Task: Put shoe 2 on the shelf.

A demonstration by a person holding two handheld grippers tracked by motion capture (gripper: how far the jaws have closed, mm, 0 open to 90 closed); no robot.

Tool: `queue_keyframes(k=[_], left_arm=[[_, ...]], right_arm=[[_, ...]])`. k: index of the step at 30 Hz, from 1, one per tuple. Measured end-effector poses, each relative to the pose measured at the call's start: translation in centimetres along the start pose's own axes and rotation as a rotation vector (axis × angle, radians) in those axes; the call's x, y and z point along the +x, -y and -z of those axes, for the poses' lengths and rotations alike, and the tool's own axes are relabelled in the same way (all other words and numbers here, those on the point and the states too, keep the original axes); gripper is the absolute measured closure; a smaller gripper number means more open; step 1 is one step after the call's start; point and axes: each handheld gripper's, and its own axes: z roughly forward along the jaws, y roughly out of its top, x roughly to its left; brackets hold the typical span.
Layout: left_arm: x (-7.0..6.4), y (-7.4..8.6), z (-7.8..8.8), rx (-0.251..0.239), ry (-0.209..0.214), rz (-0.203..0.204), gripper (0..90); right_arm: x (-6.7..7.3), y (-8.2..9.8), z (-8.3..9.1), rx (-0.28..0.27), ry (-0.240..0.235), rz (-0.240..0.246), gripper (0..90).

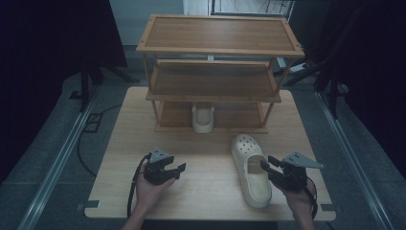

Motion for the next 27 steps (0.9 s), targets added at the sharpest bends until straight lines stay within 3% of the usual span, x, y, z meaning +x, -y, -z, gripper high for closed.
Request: queue_keyframes(k=[8,27], left_arm=[[0.0,0.1,-0.1,0.005,0.001,-0.002,40.4],[-0.2,0.2,-0.5,0.02,0.002,-0.006,40.3]], right_arm=[[-0.9,0.6,-0.7,0.027,0.025,-0.024,61.3],[-2.2,2.1,-4.4,0.123,0.045,-0.067,62.8]])
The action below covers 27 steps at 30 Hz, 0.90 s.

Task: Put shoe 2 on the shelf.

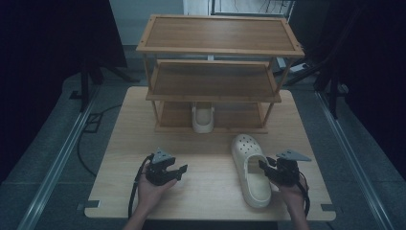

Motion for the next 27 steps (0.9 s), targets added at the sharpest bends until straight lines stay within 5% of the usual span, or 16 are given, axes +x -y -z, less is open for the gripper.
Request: queue_keyframes(k=[15,27], left_arm=[[0.0,0.0,-0.1,0.003,-0.001,-0.003,40.3],[0.0,0.0,-0.1,0.003,-0.001,-0.005,40.3]], right_arm=[[0.9,-0.1,0.1,0.002,0.091,0.006,74.2],[0.9,-0.6,1.1,-0.052,0.079,0.001,75.2]])
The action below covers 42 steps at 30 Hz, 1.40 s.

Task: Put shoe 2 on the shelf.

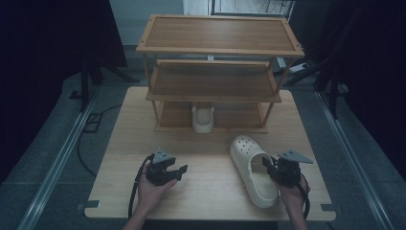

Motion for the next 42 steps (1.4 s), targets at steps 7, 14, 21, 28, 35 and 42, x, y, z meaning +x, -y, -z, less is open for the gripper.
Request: queue_keyframes(k=[7,14,21,28,35,42], left_arm=[[0.0,0.0,-0.1,0.004,-0.001,0.0,40.3],[-0.1,0.1,-0.2,0.007,-0.001,-0.001,40.3],[-0.1,0.1,-0.3,0.01,-0.002,-0.002,40.3],[-0.2,0.2,-0.5,0.016,0.0,-0.006,40.2],[-0.2,0.2,-0.4,0.014,0.0,-0.005,40.2],[-0.1,0.2,-0.4,0.015,0.002,0.001,40.2]], right_arm=[[0.3,-0.6,1.0,-0.048,-0.01,0.007,75.2],[0.7,-1.1,1.0,-0.07,-0.022,0.016,75.3],[0.8,-1.6,0.9,-0.083,-0.023,0.016,75.3],[0.7,-2.3,0.6,-0.099,-0.024,0.013,75.3],[0.6,-2.8,0.2,-0.111,-0.016,0.008,75.3],[0.9,-3.7,-0.6,-0.114,-0.018,0.022,75.3]])
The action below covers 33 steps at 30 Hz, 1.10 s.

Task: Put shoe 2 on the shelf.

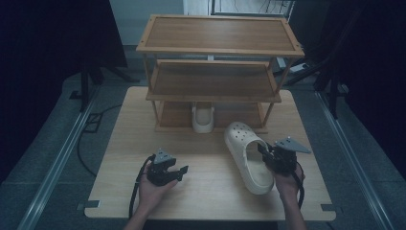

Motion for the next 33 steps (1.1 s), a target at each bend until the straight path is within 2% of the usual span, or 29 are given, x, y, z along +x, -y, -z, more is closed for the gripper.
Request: queue_keyframes(k=[6,11,14,20,30,33], left_arm=[[0.1,0.0,0.0,-0.001,0.001,0.002,40.2],[0.1,0.0,0.1,-0.004,0.001,0.005,40.2],[0.1,0.0,0.1,-0.004,0.002,0.006,40.2],[0.2,0.0,0.2,-0.005,0.002,0.01,40.2],[0.2,0.0,0.1,-0.002,0.006,0.008,40.2],[0.3,0.0,0.1,-0.001,0.003,0.011,40.1]], right_arm=[[0.2,-1.0,-1.5,-0.001,0.006,0.008,75.3],[-0.5,-1.8,-3.2,-0.011,0.011,-0.018,75.3],[-0.9,-2.3,-4.4,-0.016,0.037,-0.028,75.3],[-1.4,-2.9,-6.7,-0.02,0.06,-0.061,75.2],[-1.2,-3.4,-10.0,-0.02,0.126,-0.074,75.2],[-0.9,-3.6,-11.0,-0.014,0.132,-0.078,75.2]])
